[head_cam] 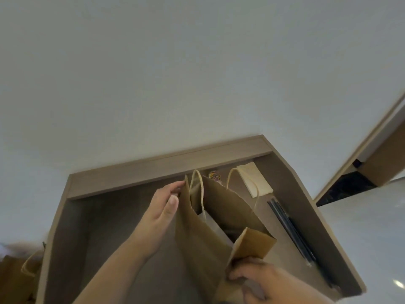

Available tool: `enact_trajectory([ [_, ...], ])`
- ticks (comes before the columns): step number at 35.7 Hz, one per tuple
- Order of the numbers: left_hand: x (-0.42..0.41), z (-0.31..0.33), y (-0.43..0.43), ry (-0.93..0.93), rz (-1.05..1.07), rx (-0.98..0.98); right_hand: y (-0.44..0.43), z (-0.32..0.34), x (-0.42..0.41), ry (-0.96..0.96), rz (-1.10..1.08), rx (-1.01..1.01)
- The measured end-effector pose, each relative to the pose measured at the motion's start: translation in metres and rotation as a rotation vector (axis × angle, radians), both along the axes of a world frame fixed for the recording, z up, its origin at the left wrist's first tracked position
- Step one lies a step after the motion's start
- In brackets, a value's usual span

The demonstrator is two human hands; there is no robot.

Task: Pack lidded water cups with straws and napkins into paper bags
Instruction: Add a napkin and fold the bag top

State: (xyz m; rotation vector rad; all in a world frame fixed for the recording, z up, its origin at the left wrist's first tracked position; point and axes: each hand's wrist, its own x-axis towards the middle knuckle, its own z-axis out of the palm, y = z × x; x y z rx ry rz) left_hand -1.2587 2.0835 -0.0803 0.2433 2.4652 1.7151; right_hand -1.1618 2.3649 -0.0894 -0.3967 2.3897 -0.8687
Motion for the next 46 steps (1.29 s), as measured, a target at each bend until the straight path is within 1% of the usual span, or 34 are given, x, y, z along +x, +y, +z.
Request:
enact_trajectory([
  [1,-0.003,-0.001,0.002,-0.007,0.010,-0.003,0.000,0.003,-0.005,0.032,-0.018,0.045],
  [3,-0.010,-0.002,0.006,-0.061,0.073,0.054,0.000,0.000,-0.010,0.030,-0.060,0.077],
  [5,-0.013,-0.002,0.009,-0.105,0.144,0.086,0.001,0.002,-0.009,0.060,-0.037,0.094],
  [7,-0.008,0.001,0.010,-0.105,0.206,0.067,0.013,0.000,-0.009,0.055,0.004,0.104],
  [10,0.012,0.006,0.007,-0.158,0.285,0.046,0.026,0.005,-0.008,0.037,-0.010,0.151],
  [13,0.033,0.015,0.005,-0.230,0.344,0.033,0.033,0.005,-0.023,0.030,-0.094,0.084],
  [15,0.045,0.021,0.006,-0.264,0.322,-0.019,0.045,0.005,-0.038,-0.015,-0.129,0.064],
  [16,0.051,0.023,0.006,-0.266,0.291,-0.059,0.053,0.006,-0.048,-0.050,-0.161,0.026],
  [18,0.058,0.025,0.005,-0.268,0.284,-0.138,0.069,0.012,-0.069,-0.096,-0.296,-0.138],
  [19,0.061,0.027,0.004,-0.270,0.293,-0.169,0.078,0.012,-0.080,-0.085,-0.410,-0.230],
  [20,0.063,0.028,0.003,-0.263,0.294,-0.196,0.086,0.009,-0.092,-0.032,-0.521,-0.293],
  [21,0.066,0.029,0.002,-0.247,0.286,-0.229,0.090,0.005,-0.106,0.038,-0.587,-0.324],
  [22,0.068,0.030,0.002,-0.215,0.270,-0.265,0.090,-0.002,-0.120,0.097,-0.614,-0.301],
  [23,0.070,0.030,0.002,-0.178,0.254,-0.295,0.087,-0.010,-0.135,0.127,-0.606,-0.254],
  [25,0.073,0.029,0.005,-0.117,0.221,-0.327,0.075,-0.030,-0.161,0.116,-0.554,-0.173],
  [30,0.075,0.030,0.010,-0.040,0.278,-0.246,0.041,-0.081,-0.208,0.046,-0.455,-0.155],
  [33,0.076,0.036,0.006,-0.091,0.262,-0.189,0.025,-0.095,-0.226,0.043,-0.440,-0.105],
  [39,0.073,0.033,-0.009,-0.143,0.219,-0.078,0.005,-0.093,-0.256,0.138,-0.529,-0.089],
  [42,0.069,0.034,-0.018,-0.101,0.146,-0.055,0.005,-0.086,-0.261,0.129,-0.511,-0.039],
  [44,0.066,0.036,-0.025,-0.115,0.125,-0.068,0.012,-0.078,-0.255,0.106,-0.502,-0.024],
  [46,0.057,0.026,-0.036,-0.168,0.121,-0.144,0.023,-0.070,-0.241,0.082,-0.449,-0.014],
])
